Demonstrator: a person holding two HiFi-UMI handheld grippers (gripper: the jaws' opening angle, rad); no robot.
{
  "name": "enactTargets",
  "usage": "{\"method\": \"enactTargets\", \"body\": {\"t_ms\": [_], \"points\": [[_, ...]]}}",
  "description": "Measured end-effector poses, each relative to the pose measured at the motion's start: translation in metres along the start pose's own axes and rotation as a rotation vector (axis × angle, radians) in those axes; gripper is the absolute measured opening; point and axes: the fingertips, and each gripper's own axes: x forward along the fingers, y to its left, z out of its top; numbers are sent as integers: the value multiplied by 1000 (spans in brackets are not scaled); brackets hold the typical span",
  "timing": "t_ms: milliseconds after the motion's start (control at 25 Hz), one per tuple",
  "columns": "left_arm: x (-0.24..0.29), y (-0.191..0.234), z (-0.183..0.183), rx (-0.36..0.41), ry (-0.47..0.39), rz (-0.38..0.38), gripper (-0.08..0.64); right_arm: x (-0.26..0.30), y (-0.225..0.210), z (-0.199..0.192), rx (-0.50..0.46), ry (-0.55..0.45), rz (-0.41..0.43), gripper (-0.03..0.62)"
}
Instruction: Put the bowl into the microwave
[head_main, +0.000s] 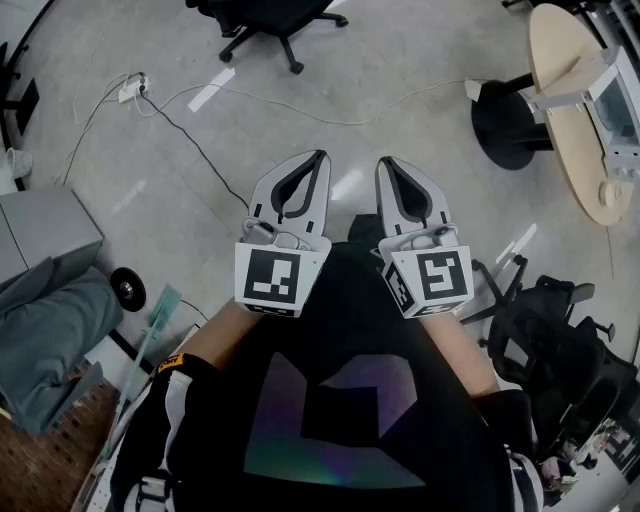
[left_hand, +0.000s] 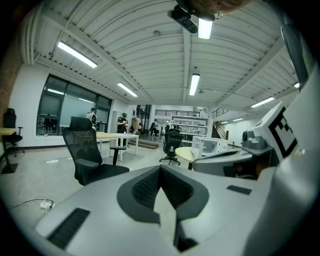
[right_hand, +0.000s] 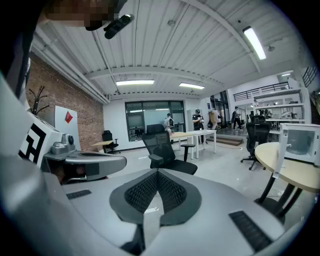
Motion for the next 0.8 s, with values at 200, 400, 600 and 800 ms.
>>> {"method": "enactTargets", "body": {"t_ms": [200,400,600,800], "points": [[29,-34,0,24,23,-74,44,-17,-37,-2,22,-8,-60,17],[60,-77,7,69,27,-172,44,-39,-80,-5,63,-24,-143,16],[86,-118,11,110,45,-251,44,-58,-117,-8,122,-42,-199,15],[107,-151,6,142,108,-309,44,-74,-153,-8,151,-59,-255,15]]}}
